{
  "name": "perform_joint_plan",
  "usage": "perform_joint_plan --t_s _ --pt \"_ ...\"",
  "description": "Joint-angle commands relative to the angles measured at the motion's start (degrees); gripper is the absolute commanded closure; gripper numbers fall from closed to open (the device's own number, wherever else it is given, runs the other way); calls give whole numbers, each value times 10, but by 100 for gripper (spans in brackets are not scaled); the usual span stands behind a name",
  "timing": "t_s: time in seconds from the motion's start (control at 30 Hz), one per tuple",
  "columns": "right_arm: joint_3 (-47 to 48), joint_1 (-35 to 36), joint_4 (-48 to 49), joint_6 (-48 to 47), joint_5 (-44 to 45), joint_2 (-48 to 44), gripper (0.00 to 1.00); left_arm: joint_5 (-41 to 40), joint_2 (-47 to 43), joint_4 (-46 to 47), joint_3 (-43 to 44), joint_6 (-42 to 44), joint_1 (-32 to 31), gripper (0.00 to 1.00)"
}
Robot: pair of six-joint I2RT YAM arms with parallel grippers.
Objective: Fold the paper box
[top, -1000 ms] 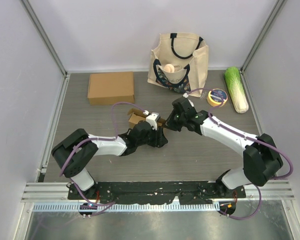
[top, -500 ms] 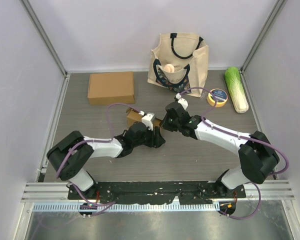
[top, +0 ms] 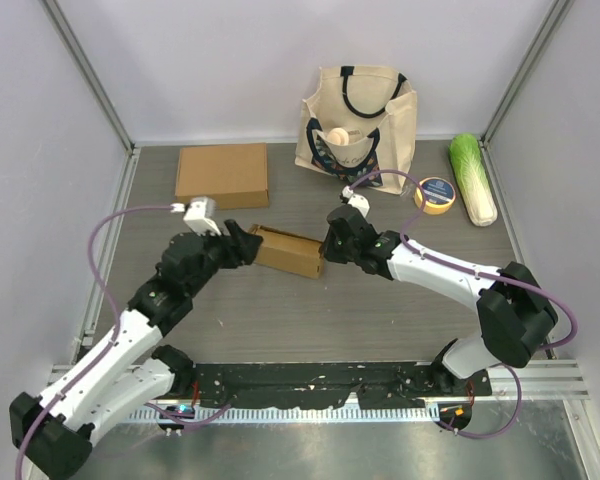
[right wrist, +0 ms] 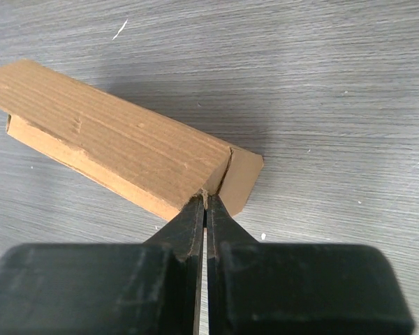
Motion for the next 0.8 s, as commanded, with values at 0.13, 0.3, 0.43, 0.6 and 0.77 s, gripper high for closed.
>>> perform_joint_plan --t_s 0.13,0.3,0.43,0.6,0.77 --pt "8 8 -56 -44 4 17 99 102 78 -181 84 64 165 51" --pt "11 8 -55 -55 -5 24 99 138 167 -206 149 151 170 49" --pt "7 7 -53 -58 -9 25 99 158 246 -221 190 210 170 55" --pt "4 9 -49 -66 -11 15 99 142 299 -219 231 271 170 61" --pt "5 9 -47 -72 -14 15 99 143 347 -213 255 291 170 62"
